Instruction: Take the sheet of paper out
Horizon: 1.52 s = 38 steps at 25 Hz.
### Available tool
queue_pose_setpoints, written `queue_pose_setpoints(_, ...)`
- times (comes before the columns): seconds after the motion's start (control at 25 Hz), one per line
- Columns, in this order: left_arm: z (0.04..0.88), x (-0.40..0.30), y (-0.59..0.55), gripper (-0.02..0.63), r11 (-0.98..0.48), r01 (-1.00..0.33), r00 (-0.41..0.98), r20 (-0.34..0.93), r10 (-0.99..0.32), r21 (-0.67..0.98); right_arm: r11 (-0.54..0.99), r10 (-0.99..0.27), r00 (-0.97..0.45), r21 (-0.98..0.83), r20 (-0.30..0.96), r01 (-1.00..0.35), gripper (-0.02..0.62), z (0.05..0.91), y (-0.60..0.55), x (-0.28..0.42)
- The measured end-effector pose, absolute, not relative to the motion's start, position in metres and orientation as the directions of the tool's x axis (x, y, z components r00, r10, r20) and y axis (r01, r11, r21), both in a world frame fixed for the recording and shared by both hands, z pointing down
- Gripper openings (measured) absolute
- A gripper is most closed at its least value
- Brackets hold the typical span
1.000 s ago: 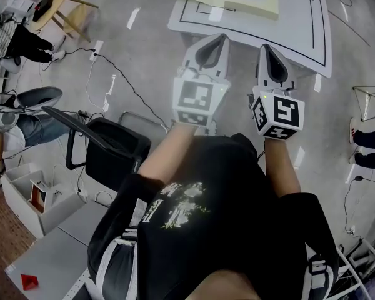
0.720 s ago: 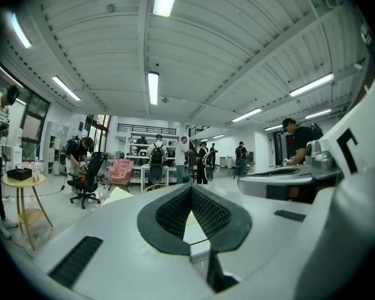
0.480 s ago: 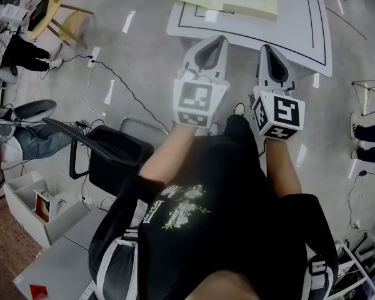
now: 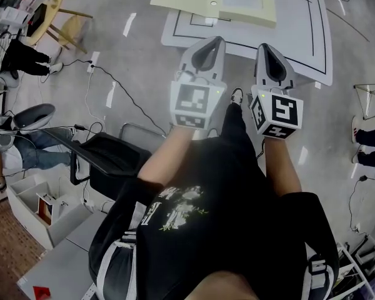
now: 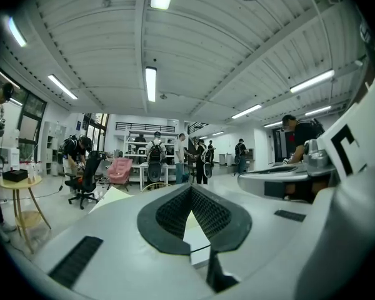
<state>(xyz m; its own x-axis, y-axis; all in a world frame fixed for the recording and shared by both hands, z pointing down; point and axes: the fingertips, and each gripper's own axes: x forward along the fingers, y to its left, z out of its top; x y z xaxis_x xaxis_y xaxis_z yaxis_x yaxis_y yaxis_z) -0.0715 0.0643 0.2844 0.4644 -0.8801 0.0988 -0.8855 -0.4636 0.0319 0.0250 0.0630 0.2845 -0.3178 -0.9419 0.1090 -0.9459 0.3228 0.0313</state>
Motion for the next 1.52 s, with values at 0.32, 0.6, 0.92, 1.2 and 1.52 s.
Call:
queue_pose_setpoints(0.32, 0.289, -0.059, -0.001, -0.011, -0.45, -0.892, 0.451, 0.113, -0.885, 0.035, 0.348, -0.932, -0.343, 0.023, 0.122, -0.937, 0.0, 0.289, -0.005, 0.033)
queue_pose_setpoints(0.6, 0.284, -0.034, -0.063, -0.011, -0.445, -0.895, 0.445, 0.126, -0.886, 0.035, 0.366, -0.924, -0.361, 0.015, 0.127, -0.93, 0.0, 0.282, -0.068, 0.051)
queue_pose_setpoints(0.92, 0.282, -0.015, -0.118, -0.011, -0.414, -0.91, 0.415, 0.141, -0.899, 0.035, 0.401, -0.908, -0.396, 0.005, 0.136, -0.916, 0.0, 0.279, -0.127, 0.07)
queue_pose_setpoints(1.2, 0.286, -0.003, -0.157, -0.011, -0.372, -0.928, 0.372, 0.151, -0.916, 0.03, 0.452, -0.883, -0.447, 0.002, 0.14, -0.892, 0.0, 0.283, -0.171, 0.08)
queue_pose_setpoints(1.52, 0.299, -0.014, -0.176, -0.011, -0.297, -0.954, 0.301, 0.175, -0.938, 0.046, 0.509, -0.848, -0.502, -0.001, 0.172, -0.861, 0.0, 0.296, -0.196, 0.075)
